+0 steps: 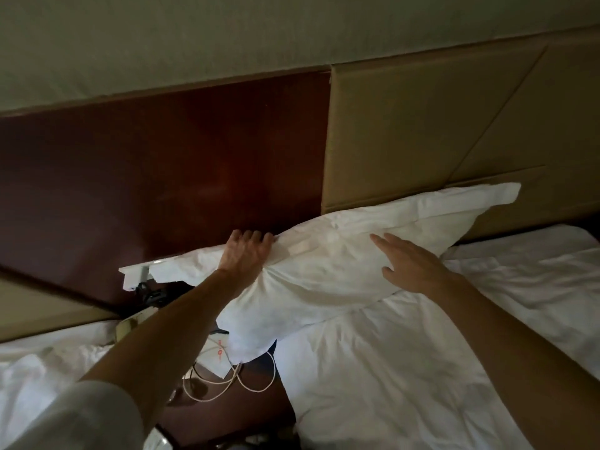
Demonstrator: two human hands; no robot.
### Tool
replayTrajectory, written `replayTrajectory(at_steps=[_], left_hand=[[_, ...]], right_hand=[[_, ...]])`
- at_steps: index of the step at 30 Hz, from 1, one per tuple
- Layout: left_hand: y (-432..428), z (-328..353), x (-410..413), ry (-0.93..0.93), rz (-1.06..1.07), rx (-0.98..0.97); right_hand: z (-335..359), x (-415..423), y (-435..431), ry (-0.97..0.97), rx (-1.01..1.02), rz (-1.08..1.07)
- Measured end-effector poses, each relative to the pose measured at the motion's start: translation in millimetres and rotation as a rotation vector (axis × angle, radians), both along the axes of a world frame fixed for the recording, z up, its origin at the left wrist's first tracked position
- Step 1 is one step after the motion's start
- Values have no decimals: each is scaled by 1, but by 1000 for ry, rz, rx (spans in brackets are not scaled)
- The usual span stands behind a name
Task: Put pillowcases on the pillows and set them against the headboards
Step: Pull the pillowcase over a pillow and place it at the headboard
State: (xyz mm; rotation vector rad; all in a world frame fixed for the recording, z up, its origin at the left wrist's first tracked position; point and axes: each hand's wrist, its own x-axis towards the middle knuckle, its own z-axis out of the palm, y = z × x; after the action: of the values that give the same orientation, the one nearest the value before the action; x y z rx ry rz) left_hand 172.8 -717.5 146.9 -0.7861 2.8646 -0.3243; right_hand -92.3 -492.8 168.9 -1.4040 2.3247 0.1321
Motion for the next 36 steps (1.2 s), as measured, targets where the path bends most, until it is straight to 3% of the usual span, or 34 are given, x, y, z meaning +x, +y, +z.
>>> replayTrajectory(at_steps=[5,10,16,28,36], left_hand=[[-12,8,-1,-70,50,106],[-4,24,-5,-49,-43,204],[25,37,-13,-136,-206,181],[134,58,-7,-193,-629,144],[238,67,-8,-235,-884,105]], right_hand=[[3,11,-4,-26,40,-17],[19,31,-1,-15,37,-59],[40,76,30,-4,29,-149],[67,206,175,21,26,-539],[76,287,308,40,135,-868]])
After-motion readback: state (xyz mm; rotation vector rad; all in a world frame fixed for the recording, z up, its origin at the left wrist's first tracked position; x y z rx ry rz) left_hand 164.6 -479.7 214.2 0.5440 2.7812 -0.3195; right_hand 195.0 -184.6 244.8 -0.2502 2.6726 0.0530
